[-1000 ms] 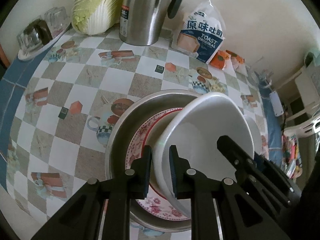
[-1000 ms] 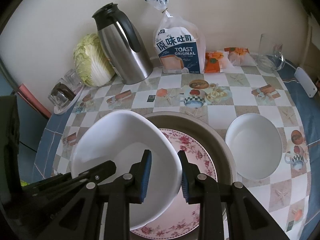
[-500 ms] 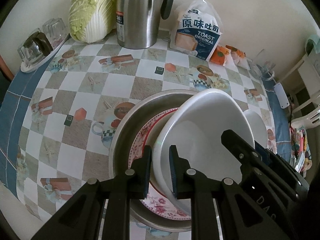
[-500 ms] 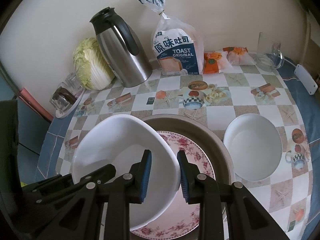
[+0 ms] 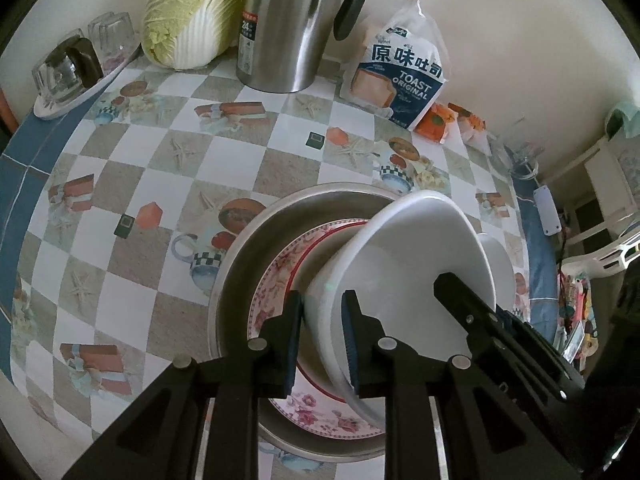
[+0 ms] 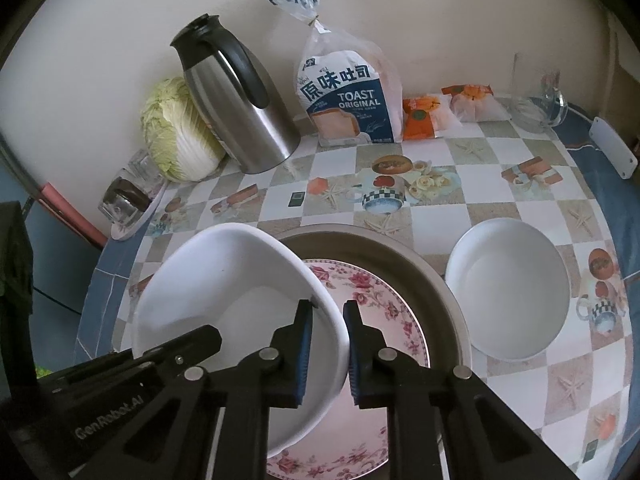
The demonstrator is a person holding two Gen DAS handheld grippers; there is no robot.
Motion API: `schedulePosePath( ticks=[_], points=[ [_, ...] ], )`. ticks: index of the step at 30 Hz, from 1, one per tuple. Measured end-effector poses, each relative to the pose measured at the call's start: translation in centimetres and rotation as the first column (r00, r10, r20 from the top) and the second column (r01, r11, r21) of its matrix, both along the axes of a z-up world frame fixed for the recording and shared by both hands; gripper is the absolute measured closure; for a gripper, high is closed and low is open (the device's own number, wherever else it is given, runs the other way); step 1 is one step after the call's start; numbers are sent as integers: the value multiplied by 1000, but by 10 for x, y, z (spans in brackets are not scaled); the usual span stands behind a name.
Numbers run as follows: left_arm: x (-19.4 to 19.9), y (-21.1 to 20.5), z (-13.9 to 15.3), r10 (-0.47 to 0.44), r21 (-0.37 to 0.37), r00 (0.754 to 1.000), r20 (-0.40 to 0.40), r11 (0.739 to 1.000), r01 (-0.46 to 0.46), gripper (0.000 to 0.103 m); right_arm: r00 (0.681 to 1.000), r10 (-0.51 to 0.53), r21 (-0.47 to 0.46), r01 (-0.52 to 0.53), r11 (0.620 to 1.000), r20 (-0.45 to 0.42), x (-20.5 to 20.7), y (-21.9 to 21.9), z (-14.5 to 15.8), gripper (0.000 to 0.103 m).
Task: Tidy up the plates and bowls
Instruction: 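Lower the square bowl into the red-rimmed bowl with both tools, then open both tools to release the square bowl in the basin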
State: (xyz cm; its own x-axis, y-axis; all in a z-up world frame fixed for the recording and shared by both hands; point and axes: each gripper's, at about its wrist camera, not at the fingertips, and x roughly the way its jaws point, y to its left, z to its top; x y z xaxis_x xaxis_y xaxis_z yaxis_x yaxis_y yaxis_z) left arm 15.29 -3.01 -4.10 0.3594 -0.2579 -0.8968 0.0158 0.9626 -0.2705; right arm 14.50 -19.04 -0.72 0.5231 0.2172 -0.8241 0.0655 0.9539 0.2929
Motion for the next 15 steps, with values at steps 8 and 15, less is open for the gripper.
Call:
schedulePosePath(
  ticks=[8, 15],
  points=[
    [-4, -3, 12, -22, 45, 999, 43, 999, 20, 82, 1000, -3, -36, 4, 999, 3, 0, 0, 0, 87],
    [-5, -1, 18, -18, 31, 998, 58, 999, 16, 82, 1000, -11, -11, 11, 1000, -1, 0, -5, 0, 88]
  ],
)
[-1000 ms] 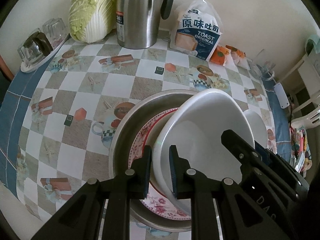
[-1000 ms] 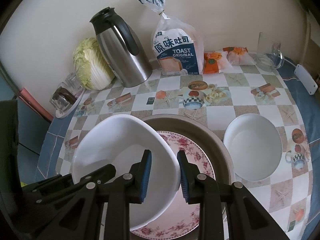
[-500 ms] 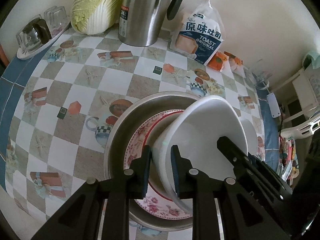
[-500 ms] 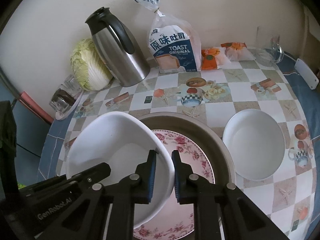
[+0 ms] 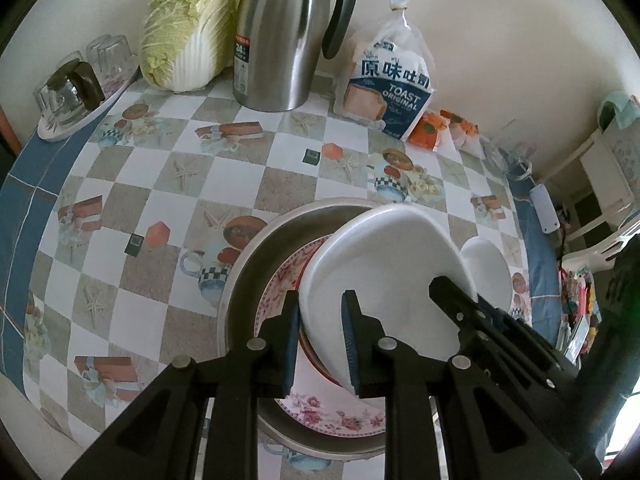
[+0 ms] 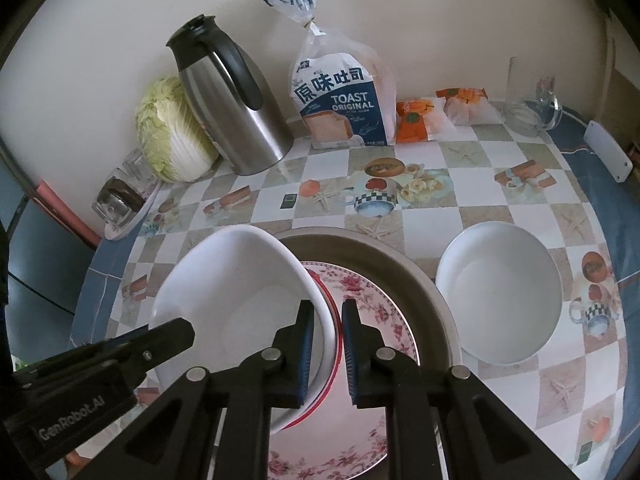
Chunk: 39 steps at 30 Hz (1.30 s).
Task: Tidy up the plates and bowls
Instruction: 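Open both tools to release the square bowl in the basin, then move both tools to the round white bowl on the table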
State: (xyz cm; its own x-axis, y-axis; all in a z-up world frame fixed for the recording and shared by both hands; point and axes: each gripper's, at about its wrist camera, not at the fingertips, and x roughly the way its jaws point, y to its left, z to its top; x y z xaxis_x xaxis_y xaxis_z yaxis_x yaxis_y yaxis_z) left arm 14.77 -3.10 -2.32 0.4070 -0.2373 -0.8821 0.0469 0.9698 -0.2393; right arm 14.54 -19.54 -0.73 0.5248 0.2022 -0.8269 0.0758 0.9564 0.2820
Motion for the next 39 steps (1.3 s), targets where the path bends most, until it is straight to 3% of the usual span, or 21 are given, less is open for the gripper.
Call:
schedulePosePath(
  ticks=[10, 13, 15, 17, 19, 22, 25, 30, 35, 39],
  points=[
    [-4, 3, 15, 18, -16, 998, 55, 1000, -17, 82, 1000, -7, 12, 7, 1000, 24, -3, -6, 13, 88],
    [-8, 5, 31, 25, -32, 994, 104, 999, -22, 77, 997, -40, 42, 37, 998, 69, -7, -23, 28, 88],
    [-9, 4, 40, 27, -31, 991, 131, 999, -23, 62, 993, -81, 56, 76, 995, 84, -9, -39, 34, 85],
    [-10, 3, 45, 32, -27, 988, 151, 999, -29, 40, 981, -168, 60, 163, 985, 94, -14, -67, 37, 71],
    [-9, -1, 49, 32, -13, 985, 169, 999, -30, 30, 966, -239, 67, 233, 970, 95, -19, -90, 36, 52],
    [-9, -12, 53, 10, -2, 981, 194, 1000, -10, 25, 943, -324, 78, 319, 945, 76, -26, -124, 29, 49],
    [-8, -26, 57, -19, -9, 975, 220, 1000, 22, 13, 922, -384, 94, 378, 921, 52, -32, -150, 20, 42],
    [-10, -65, 63, -104, 1, 952, 288, 994, 109, 7, 913, -407, 90, 403, 911, 27, -38, -170, 12, 30],
    [-9, -115, 53, -199, 51, 932, 304, 980, 193, 5, 908, -418, 96, 414, 905, 24, -44, -184, 4, 7],
    [-8, -148, 41, -261, 82, 921, 290, 965, 248, 5, 906, -423, 88, 423, 902, -9, -45, -194, -11, 3]
  ],
)
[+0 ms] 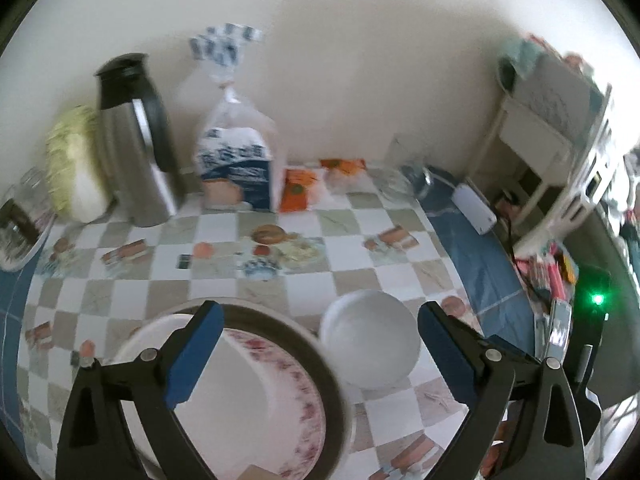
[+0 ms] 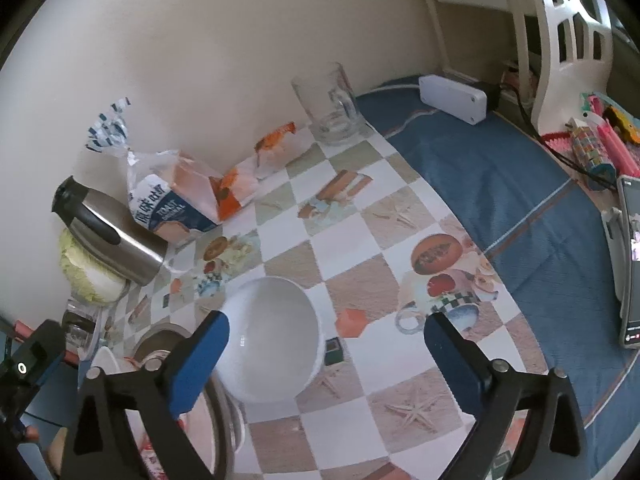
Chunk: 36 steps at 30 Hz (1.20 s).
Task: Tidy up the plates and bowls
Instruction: 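Move both tools to the round white bowl on the table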
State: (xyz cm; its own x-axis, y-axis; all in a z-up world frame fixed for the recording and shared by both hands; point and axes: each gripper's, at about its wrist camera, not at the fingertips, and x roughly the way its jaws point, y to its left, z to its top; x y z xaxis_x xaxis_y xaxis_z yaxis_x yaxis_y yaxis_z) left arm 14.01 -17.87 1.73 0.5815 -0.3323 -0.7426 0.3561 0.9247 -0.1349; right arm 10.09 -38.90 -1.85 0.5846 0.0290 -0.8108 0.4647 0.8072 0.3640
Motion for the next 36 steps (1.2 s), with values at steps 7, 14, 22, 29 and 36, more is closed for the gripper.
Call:
schedulePosePath(
  ticks=[7, 14, 22, 29, 36],
  points=[
    [9, -42, -27, -45, 95, 999, -3, 994, 45, 5, 996, 8, 9, -8, 1000, -83, 7, -6, -33, 3],
    [21, -54, -50, -34, 129, 999, -33, 991, 38, 5, 988, 40, -37, -46, 998, -147, 27, 9, -56, 3],
    [27, -43, -54, -6, 103, 998, -56, 995, 11, 5, 976, 11, -124, -39, 992, -217, 33, 16, -68, 24],
    [23, -49, -52, -39, 79, 997, -67, 996, 45, 5, 979, 22, -107, -45, 993, -204, 30, 14, -63, 45],
    [21, -53, -53, -67, 49, 993, -94, 996, 72, 5, 979, -19, -106, -3, 994, -205, 19, -3, -60, 61]
  ],
)
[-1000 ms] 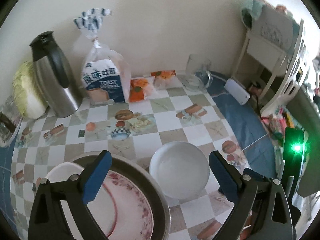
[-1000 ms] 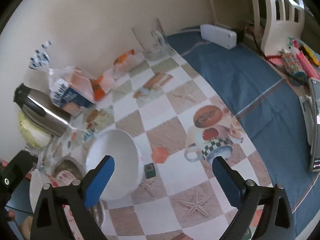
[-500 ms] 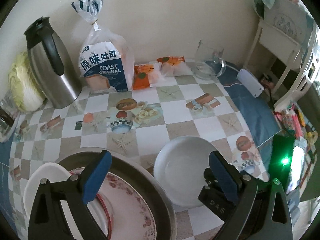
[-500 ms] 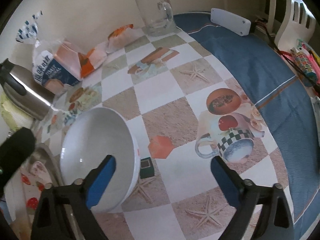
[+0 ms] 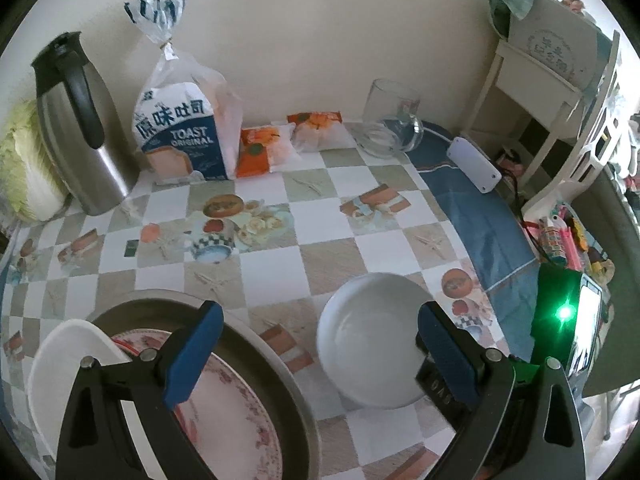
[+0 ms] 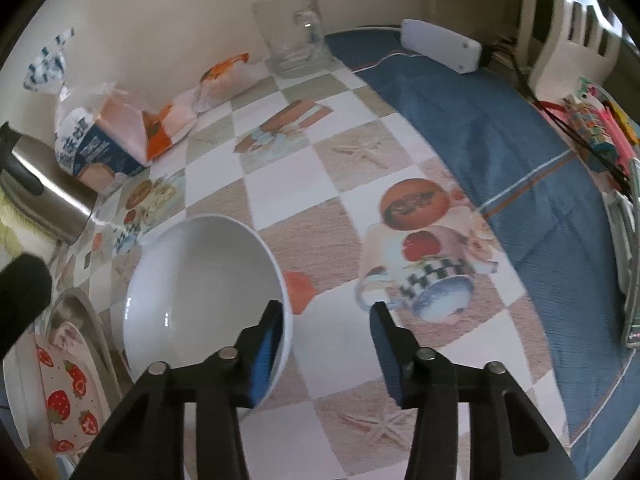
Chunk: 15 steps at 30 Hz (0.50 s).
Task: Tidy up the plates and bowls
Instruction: 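Move both tools to the round white bowl on the table, then grasp the round bowl rim with the right tool while the left tool closes on it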
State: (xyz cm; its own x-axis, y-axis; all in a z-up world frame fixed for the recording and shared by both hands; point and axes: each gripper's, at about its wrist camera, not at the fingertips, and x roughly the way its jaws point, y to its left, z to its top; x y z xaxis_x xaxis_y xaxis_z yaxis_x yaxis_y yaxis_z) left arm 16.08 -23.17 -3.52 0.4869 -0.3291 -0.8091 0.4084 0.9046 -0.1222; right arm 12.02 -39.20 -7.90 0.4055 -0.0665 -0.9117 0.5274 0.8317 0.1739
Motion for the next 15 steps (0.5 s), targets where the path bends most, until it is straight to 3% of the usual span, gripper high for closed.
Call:
schedulePosePath(
  ticks=[9, 11, 15],
  points=[
    [-4, -16, -18, -40, -59, 996, -86, 998, 35, 8, 998, -67, 25, 66, 998, 14, -17, -29, 4, 71],
    [-5, -23, -23, -51, -49, 994, -96, 998, 47, 29, 997, -72, 39, 71, 997, 20, -20, -33, 4, 76],
    [-7, -36, -36, -83, -25, 992, -98, 996, 81, 45, 997, -68, 49, 66, 997, 31, -20, -34, 5, 79]
  ],
)
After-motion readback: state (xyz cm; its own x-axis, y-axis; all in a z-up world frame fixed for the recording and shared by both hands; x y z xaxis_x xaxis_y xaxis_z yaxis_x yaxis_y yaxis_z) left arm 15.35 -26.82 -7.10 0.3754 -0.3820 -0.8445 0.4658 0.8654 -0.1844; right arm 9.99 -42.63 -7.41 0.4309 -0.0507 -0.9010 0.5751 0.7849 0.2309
